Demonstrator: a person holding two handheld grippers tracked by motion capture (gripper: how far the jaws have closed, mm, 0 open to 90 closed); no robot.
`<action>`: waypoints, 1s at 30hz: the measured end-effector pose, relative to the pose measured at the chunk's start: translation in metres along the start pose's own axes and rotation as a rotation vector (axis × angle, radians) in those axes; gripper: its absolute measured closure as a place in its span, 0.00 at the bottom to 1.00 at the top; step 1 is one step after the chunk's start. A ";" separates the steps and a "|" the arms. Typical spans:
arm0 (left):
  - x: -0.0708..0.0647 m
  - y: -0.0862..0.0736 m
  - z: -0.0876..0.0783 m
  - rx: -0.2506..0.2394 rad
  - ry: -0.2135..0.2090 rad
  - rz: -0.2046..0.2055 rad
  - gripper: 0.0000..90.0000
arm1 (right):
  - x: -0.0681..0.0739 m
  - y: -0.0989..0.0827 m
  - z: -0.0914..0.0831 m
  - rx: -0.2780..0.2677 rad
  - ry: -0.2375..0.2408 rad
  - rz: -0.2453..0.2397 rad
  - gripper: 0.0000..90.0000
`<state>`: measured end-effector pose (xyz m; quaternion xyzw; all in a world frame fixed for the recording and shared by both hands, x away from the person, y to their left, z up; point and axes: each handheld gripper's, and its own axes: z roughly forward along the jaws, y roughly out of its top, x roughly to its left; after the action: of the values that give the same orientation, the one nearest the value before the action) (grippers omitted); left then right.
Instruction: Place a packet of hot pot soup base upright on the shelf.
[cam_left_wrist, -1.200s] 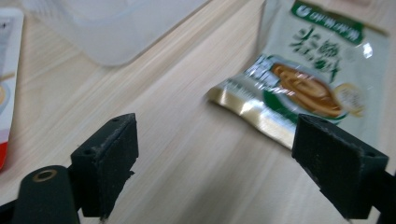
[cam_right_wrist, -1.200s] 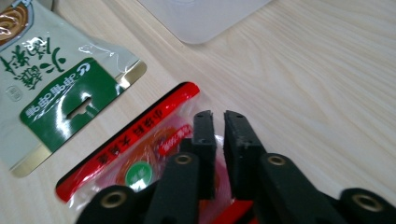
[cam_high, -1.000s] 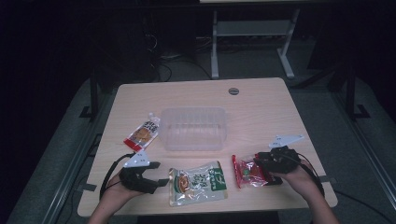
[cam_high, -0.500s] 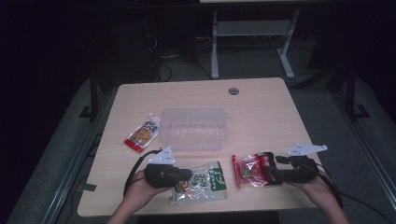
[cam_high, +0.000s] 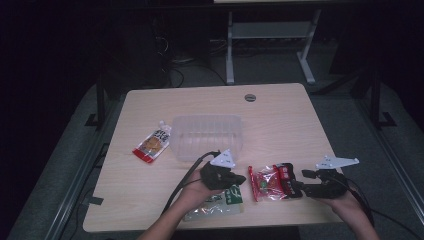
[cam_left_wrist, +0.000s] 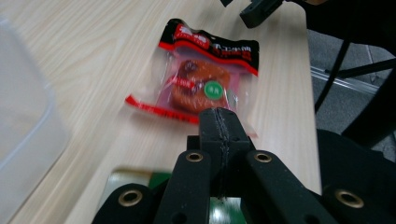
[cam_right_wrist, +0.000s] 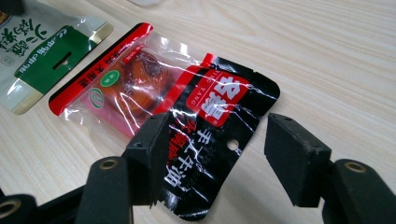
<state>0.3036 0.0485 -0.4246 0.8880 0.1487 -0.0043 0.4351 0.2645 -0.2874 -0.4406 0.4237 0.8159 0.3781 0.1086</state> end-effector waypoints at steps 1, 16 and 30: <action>0.000 0.002 0.005 0.005 0.003 0.001 1.00 | 0.000 0.001 0.000 -0.001 0.000 0.000 0.44; 0.008 0.002 0.051 0.062 0.041 -0.005 1.00 | -0.002 0.003 -0.002 -0.018 -0.008 0.006 0.41; 0.013 -0.005 0.057 0.132 0.040 -0.009 1.00 | -0.003 0.004 -0.003 -0.053 0.026 0.040 0.35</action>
<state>0.3215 0.0103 -0.4660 0.9140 0.1606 0.0017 0.3725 0.2672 -0.2896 -0.4359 0.4320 0.7983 0.4072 0.1016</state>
